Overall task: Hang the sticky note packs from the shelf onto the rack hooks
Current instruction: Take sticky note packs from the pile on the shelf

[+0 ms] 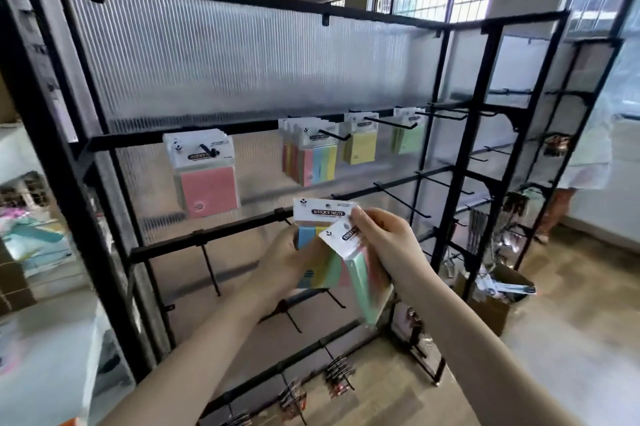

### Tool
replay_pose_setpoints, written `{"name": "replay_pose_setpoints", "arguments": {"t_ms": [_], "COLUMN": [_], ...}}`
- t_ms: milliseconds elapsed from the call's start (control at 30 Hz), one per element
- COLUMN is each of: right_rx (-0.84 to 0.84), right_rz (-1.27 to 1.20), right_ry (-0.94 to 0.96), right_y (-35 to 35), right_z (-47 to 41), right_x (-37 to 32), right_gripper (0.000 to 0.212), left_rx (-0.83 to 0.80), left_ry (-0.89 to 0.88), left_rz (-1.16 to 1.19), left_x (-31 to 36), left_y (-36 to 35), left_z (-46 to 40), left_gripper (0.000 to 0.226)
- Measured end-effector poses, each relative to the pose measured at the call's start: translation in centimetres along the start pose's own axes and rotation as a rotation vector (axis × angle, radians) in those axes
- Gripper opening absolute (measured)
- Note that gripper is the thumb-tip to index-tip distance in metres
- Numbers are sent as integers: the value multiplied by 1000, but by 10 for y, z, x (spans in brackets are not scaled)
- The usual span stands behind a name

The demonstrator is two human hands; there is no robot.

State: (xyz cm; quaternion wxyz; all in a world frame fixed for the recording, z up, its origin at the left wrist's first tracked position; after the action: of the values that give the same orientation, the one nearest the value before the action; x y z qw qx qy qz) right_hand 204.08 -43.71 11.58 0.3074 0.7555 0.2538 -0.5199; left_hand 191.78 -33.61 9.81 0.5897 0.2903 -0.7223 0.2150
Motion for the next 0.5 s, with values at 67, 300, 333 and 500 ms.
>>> {"name": "replay_pose_setpoints", "arguments": {"t_ms": [67, 300, 333, 500], "right_rx": [-21, 36, 48, 123], "right_rz": [-8, -66, -66, -68], "right_ry": [21, 159, 182, 243], "right_y": [3, 15, 16, 24], "right_z": [-22, -93, -100, -128], "right_x": [-2, -8, -9, -9], "right_gripper": [21, 19, 19, 29], "left_rx": [-31, 12, 53, 133], "left_ry": [-7, -60, -84, -333], "left_rz": [-8, 27, 22, -5], "left_x": [1, 12, 17, 40], "left_y": [-2, 3, 3, -8], "left_z": [-20, -86, -95, -134], "left_gripper": [6, 34, 47, 60]}}
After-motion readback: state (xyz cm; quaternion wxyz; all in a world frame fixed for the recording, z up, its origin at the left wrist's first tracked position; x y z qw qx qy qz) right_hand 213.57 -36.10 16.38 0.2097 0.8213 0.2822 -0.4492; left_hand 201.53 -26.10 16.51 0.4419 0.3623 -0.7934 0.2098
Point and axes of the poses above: each hand's wrist, its own z-axis away from the middle knuckle, its own y-axis out of the back of the hand, x = y × z, the point moved 4 cm from there along -z, towards the middle knuckle, and after that the axes turned 6 degrees about z, right-handed, at the moved point
